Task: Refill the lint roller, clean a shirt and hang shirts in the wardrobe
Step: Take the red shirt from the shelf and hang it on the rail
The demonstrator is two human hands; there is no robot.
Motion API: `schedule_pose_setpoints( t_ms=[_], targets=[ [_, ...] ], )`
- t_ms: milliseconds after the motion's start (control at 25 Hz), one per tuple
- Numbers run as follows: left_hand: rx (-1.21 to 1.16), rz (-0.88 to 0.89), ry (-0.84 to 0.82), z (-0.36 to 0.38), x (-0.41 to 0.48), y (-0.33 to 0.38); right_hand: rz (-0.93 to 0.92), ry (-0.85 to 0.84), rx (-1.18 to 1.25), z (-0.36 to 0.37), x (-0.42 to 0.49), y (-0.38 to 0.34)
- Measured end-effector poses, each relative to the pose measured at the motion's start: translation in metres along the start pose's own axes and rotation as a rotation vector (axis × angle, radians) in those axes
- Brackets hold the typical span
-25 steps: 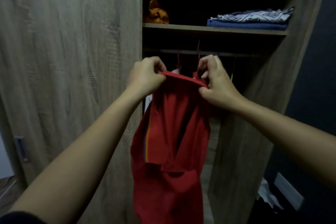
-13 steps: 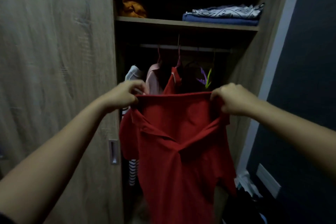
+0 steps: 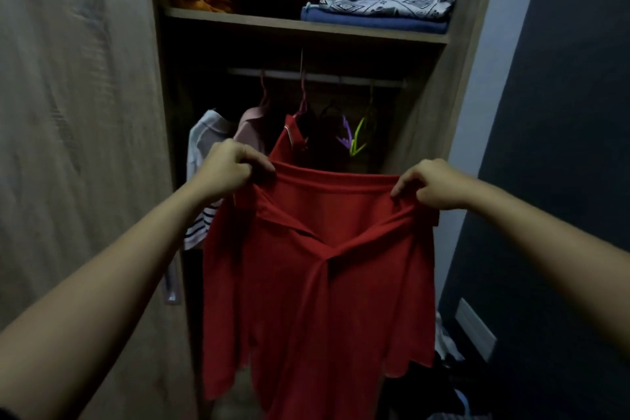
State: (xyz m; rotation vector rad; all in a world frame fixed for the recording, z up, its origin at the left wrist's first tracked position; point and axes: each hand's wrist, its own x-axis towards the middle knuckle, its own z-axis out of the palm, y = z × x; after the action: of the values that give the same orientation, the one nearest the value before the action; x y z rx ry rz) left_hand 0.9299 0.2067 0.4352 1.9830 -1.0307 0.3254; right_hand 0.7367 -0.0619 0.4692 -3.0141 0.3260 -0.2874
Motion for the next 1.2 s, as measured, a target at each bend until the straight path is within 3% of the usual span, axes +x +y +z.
schedule_pose_setpoints(
  t_ms=[40,160,280,400,560,800,880,960,1200],
  targets=[
    [-0.03,0.003,0.015,0.004,0.005,0.005,-0.003,0.029,0.014,-0.002,0.006,0.006],
    [-0.302,0.085,-0.176,0.024,0.028,0.018,-0.004,0.076,-0.099,-0.009,0.038,0.023],
    [-0.341,0.102,-0.122,0.057,0.072,0.011,-0.06,0.081,-0.32,0.002,0.075,0.031],
    [-0.342,-0.015,-0.081,0.096,0.129,-0.003,-0.092,0.067,-0.559,0.018,0.111,0.039],
    [-0.393,-0.22,-0.047,0.146,0.218,-0.022,0.075,-0.076,-0.853,0.026,0.144,0.064],
    [-0.564,-0.397,-0.005,0.244,0.363,-0.082,0.223,-0.074,-0.95,0.032,0.153,0.108],
    [-0.583,-0.378,0.002,0.244,0.358,-0.059,0.225,-0.058,-0.995,0.037,0.156,0.114],
    [-0.452,-0.346,0.058,0.23,0.333,-0.024,0.213,-0.036,-1.008,0.04,0.157,0.116],
    [-0.313,-0.296,0.15,0.225,0.334,-0.012,0.224,-0.031,-1.004,0.041,0.156,0.116]
  ],
)
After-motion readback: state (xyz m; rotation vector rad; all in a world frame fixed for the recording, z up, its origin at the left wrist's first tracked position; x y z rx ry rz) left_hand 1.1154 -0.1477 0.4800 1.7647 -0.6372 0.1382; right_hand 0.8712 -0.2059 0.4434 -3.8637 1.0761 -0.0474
